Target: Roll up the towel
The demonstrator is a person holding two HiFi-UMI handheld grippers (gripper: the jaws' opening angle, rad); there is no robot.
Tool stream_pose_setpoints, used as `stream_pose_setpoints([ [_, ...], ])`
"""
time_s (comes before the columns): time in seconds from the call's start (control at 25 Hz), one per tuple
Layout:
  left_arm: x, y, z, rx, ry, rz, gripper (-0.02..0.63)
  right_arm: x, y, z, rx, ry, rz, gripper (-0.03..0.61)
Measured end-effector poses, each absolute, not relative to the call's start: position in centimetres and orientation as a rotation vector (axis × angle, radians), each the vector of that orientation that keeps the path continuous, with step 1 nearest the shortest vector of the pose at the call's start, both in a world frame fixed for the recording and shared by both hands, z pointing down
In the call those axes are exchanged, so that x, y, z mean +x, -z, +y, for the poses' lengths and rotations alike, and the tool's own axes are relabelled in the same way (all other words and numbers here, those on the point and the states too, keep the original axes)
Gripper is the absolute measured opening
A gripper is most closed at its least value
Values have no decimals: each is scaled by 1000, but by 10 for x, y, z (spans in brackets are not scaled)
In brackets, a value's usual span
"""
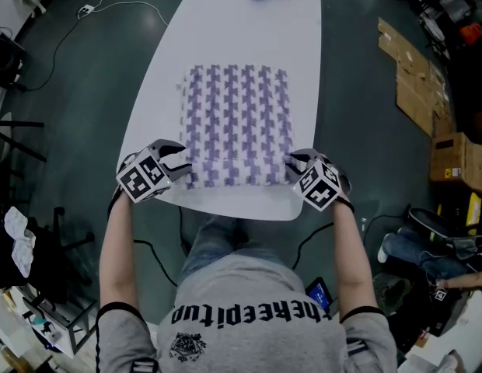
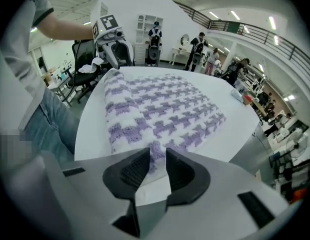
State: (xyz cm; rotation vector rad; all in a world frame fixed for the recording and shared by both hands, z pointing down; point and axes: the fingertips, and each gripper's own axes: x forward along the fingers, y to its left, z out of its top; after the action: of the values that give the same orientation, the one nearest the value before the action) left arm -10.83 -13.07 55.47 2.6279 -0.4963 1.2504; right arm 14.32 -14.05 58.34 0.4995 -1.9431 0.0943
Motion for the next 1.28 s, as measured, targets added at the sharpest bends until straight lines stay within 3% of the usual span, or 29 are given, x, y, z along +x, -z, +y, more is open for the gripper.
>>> stream_pose_setpoints([
  [0.4,-80,-540,-82,2780,-1223,-463,168,139,-538,-127,537,26,-2025,110],
  [0.68,-80,-597,-55,2658,-1407,-382,230,138,-591,-85,378,57,-1907,166],
  [1.12,-80,-619,-96,2595,-1496,-455,233,153,-610,-124,427,153,-1822,168],
  [1.24,-87,-614,-96,2598,-1517,-463,200,147,-604,-123,414,175,-1809,131],
  [1.28,-89,-614,-95,2600,-1511,-465,160,146,-605,-121,412,180,-1807,118],
])
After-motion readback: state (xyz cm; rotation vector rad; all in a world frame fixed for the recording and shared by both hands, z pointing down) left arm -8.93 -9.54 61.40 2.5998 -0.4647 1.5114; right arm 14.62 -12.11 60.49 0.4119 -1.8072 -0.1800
